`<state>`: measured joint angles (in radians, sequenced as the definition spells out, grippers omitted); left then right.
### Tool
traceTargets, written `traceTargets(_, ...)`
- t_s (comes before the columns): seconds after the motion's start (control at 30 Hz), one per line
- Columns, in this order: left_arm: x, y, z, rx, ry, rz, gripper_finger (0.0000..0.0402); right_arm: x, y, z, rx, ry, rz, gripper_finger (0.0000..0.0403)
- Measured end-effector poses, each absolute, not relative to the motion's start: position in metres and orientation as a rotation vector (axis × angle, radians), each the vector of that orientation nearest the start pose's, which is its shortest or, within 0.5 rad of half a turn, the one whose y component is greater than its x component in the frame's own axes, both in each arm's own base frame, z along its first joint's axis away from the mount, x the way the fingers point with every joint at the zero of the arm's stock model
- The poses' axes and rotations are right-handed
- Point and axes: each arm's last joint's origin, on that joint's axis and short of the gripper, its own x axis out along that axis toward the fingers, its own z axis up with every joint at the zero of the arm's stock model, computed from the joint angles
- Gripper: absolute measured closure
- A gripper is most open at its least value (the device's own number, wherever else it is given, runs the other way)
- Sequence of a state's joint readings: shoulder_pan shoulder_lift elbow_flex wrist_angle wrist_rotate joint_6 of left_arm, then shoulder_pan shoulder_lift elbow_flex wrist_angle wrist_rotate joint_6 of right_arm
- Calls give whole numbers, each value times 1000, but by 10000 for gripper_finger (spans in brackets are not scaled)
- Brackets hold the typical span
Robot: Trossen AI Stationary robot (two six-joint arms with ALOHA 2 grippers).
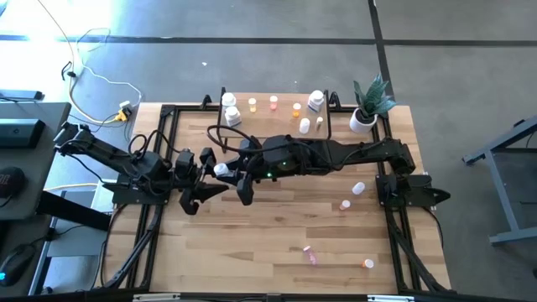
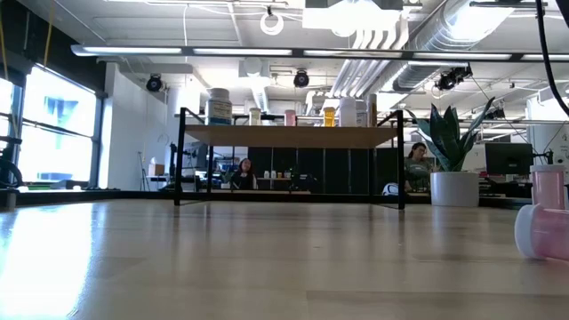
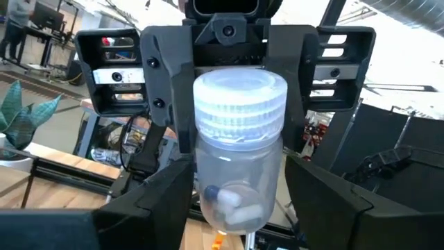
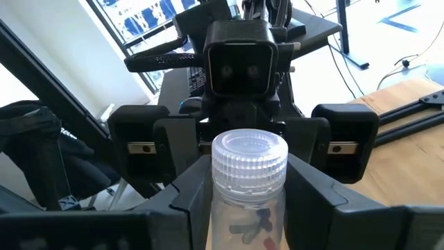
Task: Pick and place medicine bottles onto shelf by color
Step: Put the transparent pill bottle on the shelf
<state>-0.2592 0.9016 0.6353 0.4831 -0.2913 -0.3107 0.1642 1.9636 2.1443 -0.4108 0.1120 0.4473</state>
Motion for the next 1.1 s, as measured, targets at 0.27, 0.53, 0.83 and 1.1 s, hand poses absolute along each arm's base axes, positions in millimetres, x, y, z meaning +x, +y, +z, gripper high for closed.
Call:
traceTargets(0.27, 197, -43, 324, -369, -213, 7, 256, 440, 70, 428, 413, 238, 0, 269)
traceTargets(0.53, 197, -43, 323, -354, -202, 10, 255, 440, 70, 427, 403, 247, 2, 269)
traceTargets(0.83, 199, -44, 315, -294, -114, 25, 253, 439, 69, 422, 396, 303, 0, 217)
traceTargets(1.1, 199, -43, 303, -244, 3, 65, 252, 437, 56, 415, 390, 397, 42, 166)
